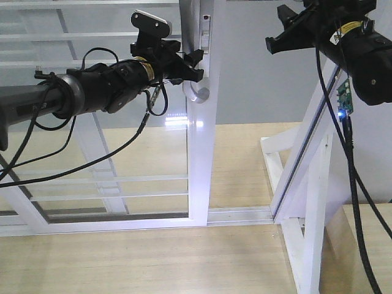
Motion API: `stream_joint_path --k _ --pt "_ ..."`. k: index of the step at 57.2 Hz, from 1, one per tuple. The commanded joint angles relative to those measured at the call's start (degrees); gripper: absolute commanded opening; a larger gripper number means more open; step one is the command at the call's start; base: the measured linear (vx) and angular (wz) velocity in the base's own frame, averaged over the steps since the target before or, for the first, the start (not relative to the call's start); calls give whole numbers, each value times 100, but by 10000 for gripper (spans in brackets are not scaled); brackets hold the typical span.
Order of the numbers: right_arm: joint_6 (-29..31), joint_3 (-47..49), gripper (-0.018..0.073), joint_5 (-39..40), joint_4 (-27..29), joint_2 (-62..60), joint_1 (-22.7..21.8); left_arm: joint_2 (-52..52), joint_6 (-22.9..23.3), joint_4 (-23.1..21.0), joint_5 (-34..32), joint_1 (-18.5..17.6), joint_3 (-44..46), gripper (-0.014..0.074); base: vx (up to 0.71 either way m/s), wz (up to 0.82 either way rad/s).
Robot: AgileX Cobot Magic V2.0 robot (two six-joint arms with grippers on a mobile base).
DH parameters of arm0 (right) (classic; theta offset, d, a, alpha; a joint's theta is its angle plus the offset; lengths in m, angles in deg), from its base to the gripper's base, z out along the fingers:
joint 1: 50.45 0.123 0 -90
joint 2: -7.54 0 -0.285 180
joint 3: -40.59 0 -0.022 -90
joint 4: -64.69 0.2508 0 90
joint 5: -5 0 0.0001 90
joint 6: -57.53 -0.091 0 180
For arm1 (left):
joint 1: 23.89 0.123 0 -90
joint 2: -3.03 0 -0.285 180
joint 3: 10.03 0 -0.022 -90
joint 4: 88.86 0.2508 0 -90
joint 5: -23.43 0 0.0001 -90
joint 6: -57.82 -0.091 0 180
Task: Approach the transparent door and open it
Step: 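Move the left gripper to the grey handle and grasp it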
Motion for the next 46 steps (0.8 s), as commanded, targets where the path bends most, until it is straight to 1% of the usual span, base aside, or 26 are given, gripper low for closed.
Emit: stream_joint_path --k 1,13,34,46 --pt "68 166 368 494 0 -273 -23 -337 -16 -176 -345 -25 299 503 0 0" --pt "68 166 368 494 14 -273 -23 -320 37 -176 -21 -25 350 498 0 0" --pt "68 166 368 494 14 -273 -23 -408 30 -282 535 -20 350 395 0 0" --pt "68 166 368 494 20 -273 -23 -590 -24 -277 794 -20 345 372 0 0"
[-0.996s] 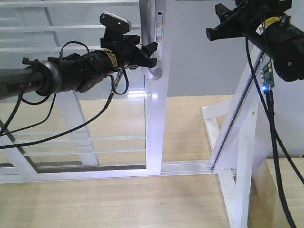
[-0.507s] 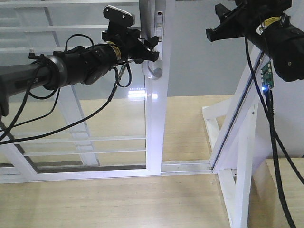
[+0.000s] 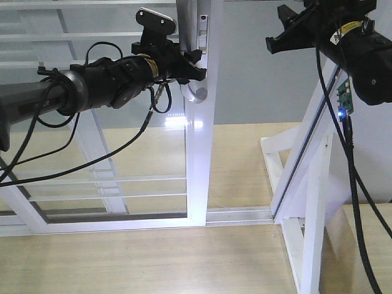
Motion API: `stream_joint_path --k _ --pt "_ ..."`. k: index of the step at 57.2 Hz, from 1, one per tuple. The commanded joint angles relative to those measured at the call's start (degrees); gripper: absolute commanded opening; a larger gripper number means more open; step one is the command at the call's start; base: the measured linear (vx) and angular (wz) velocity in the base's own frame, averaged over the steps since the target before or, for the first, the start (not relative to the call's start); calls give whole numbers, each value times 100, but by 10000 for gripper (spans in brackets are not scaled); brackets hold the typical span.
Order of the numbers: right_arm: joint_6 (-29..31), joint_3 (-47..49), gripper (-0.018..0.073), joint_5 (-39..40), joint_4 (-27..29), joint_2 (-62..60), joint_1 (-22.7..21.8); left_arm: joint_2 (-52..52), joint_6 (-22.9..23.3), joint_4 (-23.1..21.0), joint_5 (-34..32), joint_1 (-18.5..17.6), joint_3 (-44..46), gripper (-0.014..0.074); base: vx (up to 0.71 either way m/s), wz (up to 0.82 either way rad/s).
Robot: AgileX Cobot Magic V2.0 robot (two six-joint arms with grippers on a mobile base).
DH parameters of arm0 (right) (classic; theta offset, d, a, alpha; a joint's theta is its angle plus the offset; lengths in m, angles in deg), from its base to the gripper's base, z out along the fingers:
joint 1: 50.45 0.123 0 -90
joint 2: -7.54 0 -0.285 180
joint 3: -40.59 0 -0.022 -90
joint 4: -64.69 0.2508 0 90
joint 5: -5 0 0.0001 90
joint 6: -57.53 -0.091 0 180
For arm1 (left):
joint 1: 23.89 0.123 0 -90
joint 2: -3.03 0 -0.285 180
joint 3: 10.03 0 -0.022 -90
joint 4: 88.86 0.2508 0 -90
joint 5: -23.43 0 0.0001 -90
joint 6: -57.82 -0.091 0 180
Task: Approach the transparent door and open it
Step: 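Move the left gripper to the grey handle and grasp it, then pull the handle with the left gripper, sliding the door farther open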
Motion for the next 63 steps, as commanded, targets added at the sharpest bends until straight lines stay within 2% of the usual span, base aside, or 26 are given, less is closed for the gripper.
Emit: stream_joint_path --k 1,25,63 --pt "68 166 368 490 0 -273 -23 -510 -45 -214 3 80 179 372 0 0" --pt "68 166 368 490 0 -273 -23 -808 -38 -214 864 341 137 372 0 0" --pt "43 166 368 543 123 -82 -23 -1639 -39 -54 1021 956 -672 372 0 0"
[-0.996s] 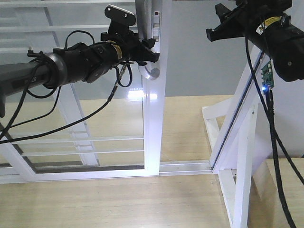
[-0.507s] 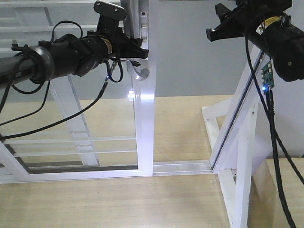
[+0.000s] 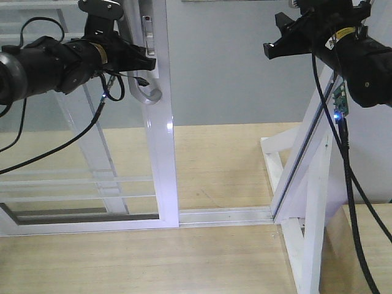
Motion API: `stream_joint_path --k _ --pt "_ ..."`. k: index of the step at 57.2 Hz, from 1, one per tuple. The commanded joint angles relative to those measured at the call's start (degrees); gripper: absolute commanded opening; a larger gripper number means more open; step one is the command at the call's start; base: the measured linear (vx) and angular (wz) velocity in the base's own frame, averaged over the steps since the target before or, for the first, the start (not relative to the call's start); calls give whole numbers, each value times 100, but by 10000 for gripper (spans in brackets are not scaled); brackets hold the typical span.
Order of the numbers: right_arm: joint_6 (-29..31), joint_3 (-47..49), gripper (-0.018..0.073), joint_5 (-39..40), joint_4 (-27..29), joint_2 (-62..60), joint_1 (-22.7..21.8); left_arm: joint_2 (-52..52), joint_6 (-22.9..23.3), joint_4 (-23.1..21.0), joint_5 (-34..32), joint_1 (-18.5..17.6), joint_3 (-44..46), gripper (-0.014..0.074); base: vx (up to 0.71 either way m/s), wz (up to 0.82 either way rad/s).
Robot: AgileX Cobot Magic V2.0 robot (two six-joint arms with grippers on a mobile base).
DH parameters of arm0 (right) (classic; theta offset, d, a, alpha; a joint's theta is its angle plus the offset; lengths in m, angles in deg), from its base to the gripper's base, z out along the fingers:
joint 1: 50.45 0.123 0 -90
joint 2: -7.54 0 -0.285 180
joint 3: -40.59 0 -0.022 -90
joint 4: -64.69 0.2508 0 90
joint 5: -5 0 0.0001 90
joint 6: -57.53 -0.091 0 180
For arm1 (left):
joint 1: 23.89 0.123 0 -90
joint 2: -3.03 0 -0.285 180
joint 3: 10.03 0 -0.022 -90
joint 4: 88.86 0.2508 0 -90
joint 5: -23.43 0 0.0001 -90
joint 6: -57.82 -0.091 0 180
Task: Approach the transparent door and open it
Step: 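Pull the handle with the left gripper, sliding the door farther open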
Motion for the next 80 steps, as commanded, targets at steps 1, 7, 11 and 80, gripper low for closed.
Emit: stream_joint_path --k 1,7,11,80 --pt "39 171 368 541 37 -249 -23 -512 3 -37 -395 138 123 372 0 0" --pt "39 171 368 570 37 -249 -23 -588 -1 -37 -261 183 109 372 0 0" --pt "39 171 368 577 37 -249 -23 -628 -1 -25 -178 220 109 372 0 0" --pt "12 171 368 652 63 -249 -23 -1133 -2 258 1176 982 109 351 0 0"
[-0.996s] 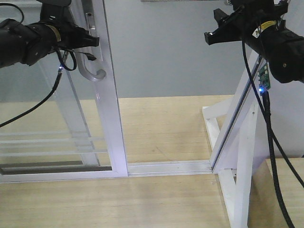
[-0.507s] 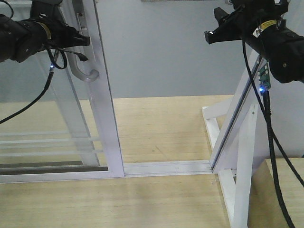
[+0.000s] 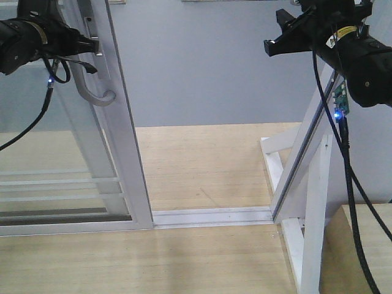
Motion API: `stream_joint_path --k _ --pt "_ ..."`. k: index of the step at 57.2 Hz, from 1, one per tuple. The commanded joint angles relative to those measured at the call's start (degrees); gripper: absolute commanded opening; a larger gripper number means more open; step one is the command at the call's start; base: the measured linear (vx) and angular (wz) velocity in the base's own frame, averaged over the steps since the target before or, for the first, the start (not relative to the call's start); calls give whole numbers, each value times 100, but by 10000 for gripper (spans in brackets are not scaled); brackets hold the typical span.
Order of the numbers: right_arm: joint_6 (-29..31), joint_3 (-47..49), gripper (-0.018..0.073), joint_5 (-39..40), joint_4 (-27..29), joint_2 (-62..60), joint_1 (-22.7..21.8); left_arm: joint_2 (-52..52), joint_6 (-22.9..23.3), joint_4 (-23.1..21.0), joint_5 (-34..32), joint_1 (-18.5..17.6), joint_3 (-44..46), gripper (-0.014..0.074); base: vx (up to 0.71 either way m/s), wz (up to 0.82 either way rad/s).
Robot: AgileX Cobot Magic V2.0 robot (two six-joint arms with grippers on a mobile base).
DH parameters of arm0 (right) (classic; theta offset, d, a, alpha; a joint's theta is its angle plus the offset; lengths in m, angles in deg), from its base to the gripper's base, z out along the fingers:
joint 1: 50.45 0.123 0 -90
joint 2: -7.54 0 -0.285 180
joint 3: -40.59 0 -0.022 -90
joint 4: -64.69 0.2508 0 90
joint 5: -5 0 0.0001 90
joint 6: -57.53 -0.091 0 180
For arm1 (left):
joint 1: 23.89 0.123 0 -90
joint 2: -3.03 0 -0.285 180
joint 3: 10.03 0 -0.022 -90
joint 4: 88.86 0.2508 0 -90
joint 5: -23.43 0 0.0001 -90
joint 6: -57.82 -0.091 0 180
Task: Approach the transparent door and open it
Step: 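Pull the handle with the left gripper, sliding the door farther open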
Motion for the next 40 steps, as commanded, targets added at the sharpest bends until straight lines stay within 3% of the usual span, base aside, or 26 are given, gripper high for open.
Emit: stream_joint_path --k 1,9,18,31,40 --pt "17 171 368 525 13 -249 -23 -439 -2 103 44 98 203 345 0 0" --pt "12 171 368 525 13 -249 -23 -577 -2 215 245 98 64 303 0 0" --pt "-18 171 368 512 38 -249 -23 -918 -2 265 -21 98 -450 263 0 0" --pt "-304 171 368 427 33 -296 -17 -1455 4 454 -143 98 -1185 253 0 0" --pt "-365 171 363 -59 17 -495 -17 -1929 4 541 -398 98 -1757 253 0 0"
